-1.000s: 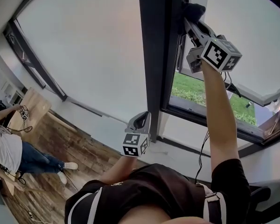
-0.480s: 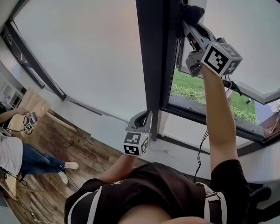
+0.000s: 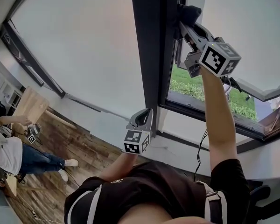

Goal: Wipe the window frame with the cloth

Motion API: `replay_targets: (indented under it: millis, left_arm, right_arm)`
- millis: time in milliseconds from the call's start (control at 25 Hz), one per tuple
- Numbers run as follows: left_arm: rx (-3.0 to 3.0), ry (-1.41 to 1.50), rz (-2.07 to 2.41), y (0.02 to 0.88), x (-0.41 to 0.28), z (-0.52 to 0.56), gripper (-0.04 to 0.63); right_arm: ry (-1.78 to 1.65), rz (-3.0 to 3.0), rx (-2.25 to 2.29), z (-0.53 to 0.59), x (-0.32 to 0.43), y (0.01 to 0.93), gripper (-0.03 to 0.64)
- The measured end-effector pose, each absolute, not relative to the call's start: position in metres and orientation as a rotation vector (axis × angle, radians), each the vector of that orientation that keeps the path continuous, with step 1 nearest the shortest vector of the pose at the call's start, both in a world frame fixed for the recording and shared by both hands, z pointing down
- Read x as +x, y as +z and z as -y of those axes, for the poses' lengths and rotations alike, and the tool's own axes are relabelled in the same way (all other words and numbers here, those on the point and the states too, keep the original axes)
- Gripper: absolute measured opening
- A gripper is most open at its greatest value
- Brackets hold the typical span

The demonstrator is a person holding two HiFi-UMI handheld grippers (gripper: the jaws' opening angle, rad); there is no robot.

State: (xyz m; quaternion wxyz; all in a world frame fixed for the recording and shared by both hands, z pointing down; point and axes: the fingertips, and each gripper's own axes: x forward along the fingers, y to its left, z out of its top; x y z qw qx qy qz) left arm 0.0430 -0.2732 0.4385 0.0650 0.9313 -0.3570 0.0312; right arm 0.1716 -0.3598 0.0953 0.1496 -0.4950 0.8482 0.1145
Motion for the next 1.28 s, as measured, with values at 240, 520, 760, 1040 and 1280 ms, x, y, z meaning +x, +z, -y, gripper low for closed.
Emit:
replay_targets:
  millis: [240,520,760,1040,1280]
  left_arm:
    - [2.807,0.09,1.085,0.434,0.043,0.27,0.009]
    - [2.8,0.1,1.084,0.43,0.044,0.271,0.009]
    - [2.8,0.112,1.074,0.441,0.045,0.27,0.009]
    - [2.796,0.115,1.073,0.444,0.046,0.272,0.009]
    - [2.8,0.12,1.07,0.447,0.044,0.271,0.009]
  right_arm:
    - [0.313,-2.469,-1.438,0.359,0.169,0.107,0.086]
    - [0.301,-2.507,-1.48,0.362,0.167,0.126,0.086]
    - [0.262,-2.558,-1.45,0.362,0.167,0.157,0.086]
    - [0.18,-2.62,-1.405,0.365,0.168,0.181,0.086]
    - [0.137,-2.64,-1.39,0.364,0.167,0.201,0.086]
